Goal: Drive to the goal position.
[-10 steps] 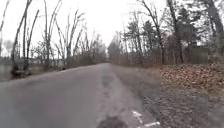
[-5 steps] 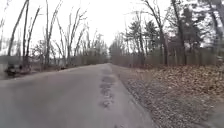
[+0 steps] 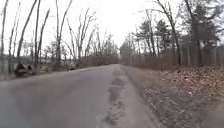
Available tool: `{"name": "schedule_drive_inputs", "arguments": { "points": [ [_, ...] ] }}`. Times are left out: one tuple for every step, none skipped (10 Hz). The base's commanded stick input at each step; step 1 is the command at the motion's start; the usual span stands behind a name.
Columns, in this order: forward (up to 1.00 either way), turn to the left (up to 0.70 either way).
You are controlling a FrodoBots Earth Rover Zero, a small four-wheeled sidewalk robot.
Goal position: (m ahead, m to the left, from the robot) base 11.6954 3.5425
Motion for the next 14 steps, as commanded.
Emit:
{"name": "schedule_drive_inputs", "arguments": {
  "points": [
    [0.85, 0.0],
    [0.85, 0.0],
    [0.85, 0.0],
    [0.85, 0.0],
    [0.85, 0.0],
    [0.85, 0.0],
    [0.85, 0.0],
    [0.85, 0.0],
    [0.85, 0.0],
    [0.85, 0.0],
    [0.85, 0.0],
    [0.85, 0.0],
    [0.85, -0.34],
    [0.85, -0.34]
  ]
}}
